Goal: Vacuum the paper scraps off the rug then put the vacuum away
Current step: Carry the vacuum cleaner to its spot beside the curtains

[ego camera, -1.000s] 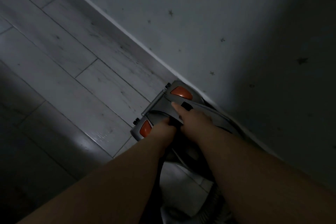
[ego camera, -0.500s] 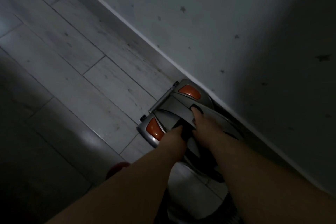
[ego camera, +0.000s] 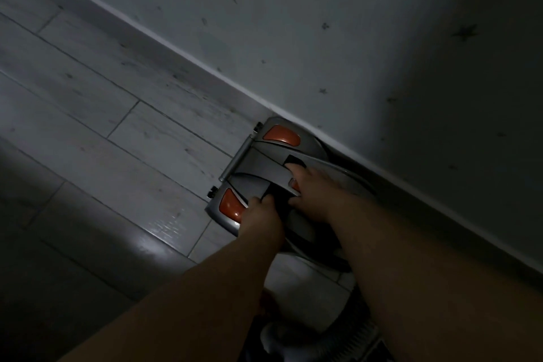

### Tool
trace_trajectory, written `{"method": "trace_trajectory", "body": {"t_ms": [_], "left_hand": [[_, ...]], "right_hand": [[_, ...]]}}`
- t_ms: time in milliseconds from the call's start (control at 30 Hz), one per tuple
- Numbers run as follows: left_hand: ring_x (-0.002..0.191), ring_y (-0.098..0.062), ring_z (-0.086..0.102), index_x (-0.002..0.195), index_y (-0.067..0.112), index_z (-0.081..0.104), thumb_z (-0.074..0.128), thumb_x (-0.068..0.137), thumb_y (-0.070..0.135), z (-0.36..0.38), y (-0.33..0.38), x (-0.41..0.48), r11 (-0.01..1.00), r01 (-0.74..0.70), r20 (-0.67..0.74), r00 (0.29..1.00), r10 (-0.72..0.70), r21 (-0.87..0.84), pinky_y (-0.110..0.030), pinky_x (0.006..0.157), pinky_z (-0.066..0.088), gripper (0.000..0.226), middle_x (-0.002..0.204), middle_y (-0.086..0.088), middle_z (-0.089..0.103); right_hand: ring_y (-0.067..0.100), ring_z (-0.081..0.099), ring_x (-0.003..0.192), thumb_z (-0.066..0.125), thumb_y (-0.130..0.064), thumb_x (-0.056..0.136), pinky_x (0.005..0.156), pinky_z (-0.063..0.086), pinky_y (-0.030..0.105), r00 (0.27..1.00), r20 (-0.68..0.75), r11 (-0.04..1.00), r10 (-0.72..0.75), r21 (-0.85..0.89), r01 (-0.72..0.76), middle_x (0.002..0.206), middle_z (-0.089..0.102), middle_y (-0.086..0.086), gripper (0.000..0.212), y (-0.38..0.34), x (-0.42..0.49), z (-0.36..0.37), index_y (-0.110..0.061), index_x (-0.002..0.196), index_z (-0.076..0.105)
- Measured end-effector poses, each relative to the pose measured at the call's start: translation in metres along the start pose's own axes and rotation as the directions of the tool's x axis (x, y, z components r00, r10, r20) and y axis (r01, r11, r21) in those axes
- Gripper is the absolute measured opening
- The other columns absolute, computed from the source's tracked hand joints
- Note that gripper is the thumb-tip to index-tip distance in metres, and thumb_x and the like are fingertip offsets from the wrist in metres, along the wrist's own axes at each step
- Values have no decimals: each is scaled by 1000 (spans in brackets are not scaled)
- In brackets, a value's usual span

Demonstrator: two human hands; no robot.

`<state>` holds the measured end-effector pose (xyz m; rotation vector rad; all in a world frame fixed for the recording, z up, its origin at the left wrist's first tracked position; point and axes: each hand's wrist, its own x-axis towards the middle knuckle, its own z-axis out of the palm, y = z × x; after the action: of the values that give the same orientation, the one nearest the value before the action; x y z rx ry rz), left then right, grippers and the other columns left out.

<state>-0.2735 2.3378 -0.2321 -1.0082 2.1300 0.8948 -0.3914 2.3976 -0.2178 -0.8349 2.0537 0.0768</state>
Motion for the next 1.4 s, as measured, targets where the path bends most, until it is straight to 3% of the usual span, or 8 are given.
{"method": "trace_trajectory", "body": {"t_ms": [133,267,433,600,733,867,1000,1400], "left_hand": [[114,-30,52,131,8,42,59,88,17,-7,-3,-7,996,43,91,995,-50,76,-35,91,46,47,128,-15,43],[111,-28,55,132,6,42,54,91,17,-5,-24,-22,997,72,127,990,-67,-34,-34,94,49,44,128,-15,49],[107,-29,57,136,9,31,60,88,20,-21,-40,-26,952,151,59,988,-140,-266,-33,83,47,57,122,-15,53],[89,-21,56,128,15,37,60,86,16,-25,-39,-30,905,126,-36,987,-154,-407,-31,71,46,48,105,-6,54],[76,-16,51,118,13,42,58,87,19,-30,-35,-26,928,38,-140,985,-97,-370,-27,60,43,35,100,-6,54],[84,-15,54,127,17,39,59,88,21,-35,-16,-9,932,-20,-103,994,-18,-362,-28,66,46,44,105,-4,55],[91,-17,58,141,27,30,58,86,18,-36,-5,0,927,-72,-92,995,41,-369,-27,68,43,63,116,-6,60],[99,-21,60,138,23,36,57,87,16,-53,-16,-15,926,-83,-62,996,65,-367,-29,78,49,55,121,-7,57]], "right_hand": [[33,25,140,58,-33,94,112,27,46,999,-30,999,17,-31,-17,156,25,10,78,-8,-2,4,-29,155,9],[32,24,140,53,-27,97,110,27,45,997,-51,995,64,-69,-68,155,26,11,73,-14,-3,6,-27,154,9],[34,44,125,56,-20,93,97,39,42,995,-69,993,72,-88,-78,141,42,13,68,-17,1,6,-20,150,18],[33,53,117,60,-22,90,94,45,42,993,-93,996,76,-34,-80,134,49,12,67,-16,4,9,-20,147,24],[32,54,114,62,-24,89,91,47,39,991,-106,996,77,-27,-80,131,50,13,62,-16,6,6,-18,141,30],[32,58,108,67,-28,87,84,47,35,991,-94,996,93,4,-93,123,57,15,51,-19,10,3,-11,129,43],[31,55,116,60,-31,91,99,44,40,981,-48,981,190,57,-187,128,57,14,42,-25,11,-4,-14,128,50],[31,54,117,60,-29,92,103,42,45,962,24,952,273,136,-273,127,57,12,43,-48,-13,-6,-18,132,47]]}}
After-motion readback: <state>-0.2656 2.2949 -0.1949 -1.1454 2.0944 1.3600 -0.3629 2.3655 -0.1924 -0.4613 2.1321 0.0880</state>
